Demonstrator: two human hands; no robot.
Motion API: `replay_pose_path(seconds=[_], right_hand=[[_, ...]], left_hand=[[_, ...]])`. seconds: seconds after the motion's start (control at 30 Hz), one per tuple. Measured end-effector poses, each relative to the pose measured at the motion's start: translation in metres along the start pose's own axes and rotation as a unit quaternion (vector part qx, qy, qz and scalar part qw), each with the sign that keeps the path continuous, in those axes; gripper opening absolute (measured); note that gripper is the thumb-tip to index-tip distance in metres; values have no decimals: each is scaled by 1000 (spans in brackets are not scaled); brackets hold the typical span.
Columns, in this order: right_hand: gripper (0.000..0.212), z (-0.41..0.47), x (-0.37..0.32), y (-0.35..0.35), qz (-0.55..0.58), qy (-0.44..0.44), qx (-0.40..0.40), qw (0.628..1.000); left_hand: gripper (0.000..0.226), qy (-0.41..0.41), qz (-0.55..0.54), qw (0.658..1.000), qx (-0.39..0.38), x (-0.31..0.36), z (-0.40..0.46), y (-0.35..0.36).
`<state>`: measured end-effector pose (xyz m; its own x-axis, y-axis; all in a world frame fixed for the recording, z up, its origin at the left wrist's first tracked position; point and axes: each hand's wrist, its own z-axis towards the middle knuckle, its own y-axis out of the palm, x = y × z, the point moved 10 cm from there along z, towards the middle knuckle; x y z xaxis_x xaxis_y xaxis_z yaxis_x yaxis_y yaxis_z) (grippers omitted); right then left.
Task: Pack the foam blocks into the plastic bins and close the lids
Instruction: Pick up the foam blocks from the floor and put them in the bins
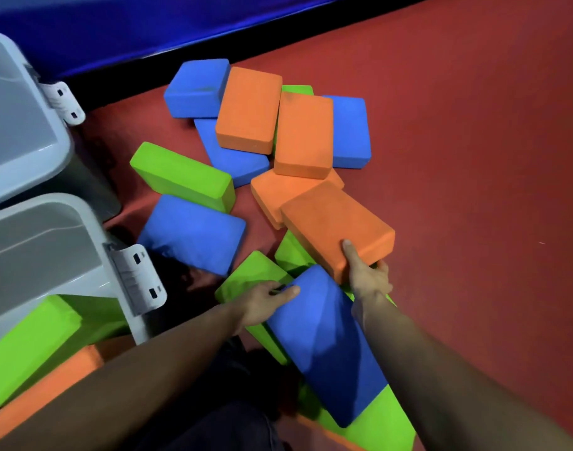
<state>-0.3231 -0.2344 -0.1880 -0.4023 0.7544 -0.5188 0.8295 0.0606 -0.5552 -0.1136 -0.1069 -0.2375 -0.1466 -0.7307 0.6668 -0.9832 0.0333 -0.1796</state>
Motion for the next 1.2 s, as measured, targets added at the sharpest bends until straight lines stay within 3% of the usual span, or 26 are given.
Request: replay_pose_path(seconds=[0.13,0.27,0.33,0.4,0.63,0.77,0.87,0.97,1.07,1.2], right_hand=[[115,-10,-7,1,46,-26,-2,999],[113,-19,-12,1,103,-72,-7,992],[107,-30,-18,1,162,-95,-29,982],[99,-41,-26,-5,196,-111,-31,974],[92,-115,-82,-18,206,-210,-45,955],[94,-181,-122,0,185,-302,-100,930],[101,-239,-141,22,153,-345,-119,918],[94,-307,-153,55,140,-385,-163,898],[87,-378,-156,99,125,-432,-227,864],[87,-459,-146,151,18,-519,-243,819]], left_hand=[[48,-3,-39,999,2,3,-5,3],[50,21,-39,999,-24,18,-22,-13],[37,34,-82,996,-25,29,-35,-30],[30,43,-115,992,0,41,-51,-54],[70,96,-122,984,86,83,-127,-131],[57,135,-127,972,147,88,-198,-195],[70,153,-148,955,208,72,-261,-251],[50,167,-166,927,292,37,-342,-307],[44,165,-185,883,398,-22,-418,-360],[62,143,-193,817,523,-106,-489,-395]])
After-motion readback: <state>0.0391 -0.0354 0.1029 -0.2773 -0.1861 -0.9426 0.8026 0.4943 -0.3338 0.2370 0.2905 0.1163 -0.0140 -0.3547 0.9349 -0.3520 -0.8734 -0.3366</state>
